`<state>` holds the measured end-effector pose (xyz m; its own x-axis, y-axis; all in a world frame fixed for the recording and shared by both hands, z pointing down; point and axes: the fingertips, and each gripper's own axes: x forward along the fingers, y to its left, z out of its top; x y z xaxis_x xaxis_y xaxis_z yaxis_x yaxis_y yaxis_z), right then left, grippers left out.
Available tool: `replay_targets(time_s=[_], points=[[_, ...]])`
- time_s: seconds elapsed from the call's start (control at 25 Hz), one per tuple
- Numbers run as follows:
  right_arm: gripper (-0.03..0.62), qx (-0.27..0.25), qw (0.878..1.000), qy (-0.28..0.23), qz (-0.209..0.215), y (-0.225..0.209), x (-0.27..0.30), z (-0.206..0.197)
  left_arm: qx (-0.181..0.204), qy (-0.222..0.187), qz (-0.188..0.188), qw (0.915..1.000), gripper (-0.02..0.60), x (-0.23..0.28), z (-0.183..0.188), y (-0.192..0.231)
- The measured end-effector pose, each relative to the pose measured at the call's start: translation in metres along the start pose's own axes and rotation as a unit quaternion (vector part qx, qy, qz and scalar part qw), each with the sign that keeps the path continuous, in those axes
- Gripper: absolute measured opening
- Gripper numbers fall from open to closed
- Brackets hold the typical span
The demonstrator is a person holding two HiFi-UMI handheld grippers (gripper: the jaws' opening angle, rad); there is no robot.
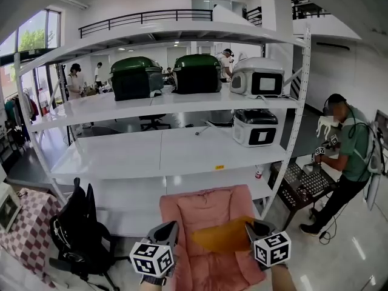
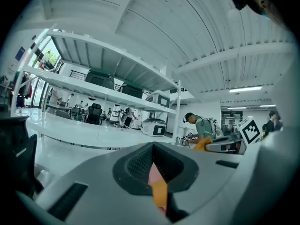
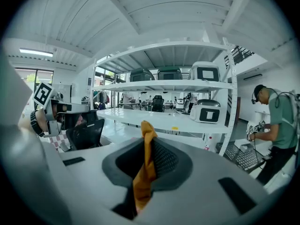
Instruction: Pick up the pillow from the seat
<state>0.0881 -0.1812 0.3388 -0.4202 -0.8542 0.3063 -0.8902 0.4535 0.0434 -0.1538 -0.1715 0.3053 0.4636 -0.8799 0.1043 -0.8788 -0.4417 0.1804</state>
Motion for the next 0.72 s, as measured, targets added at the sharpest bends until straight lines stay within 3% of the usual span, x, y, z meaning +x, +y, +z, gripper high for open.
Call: replay_targets(time_s=[0.72], points=[[0.031,-0.003,1.0,-0.013,-0.009,0.0,-0.011,0.011,0.011,-0.015,0.006,0.9998,0.005,-0.009,0.016,0.0]])
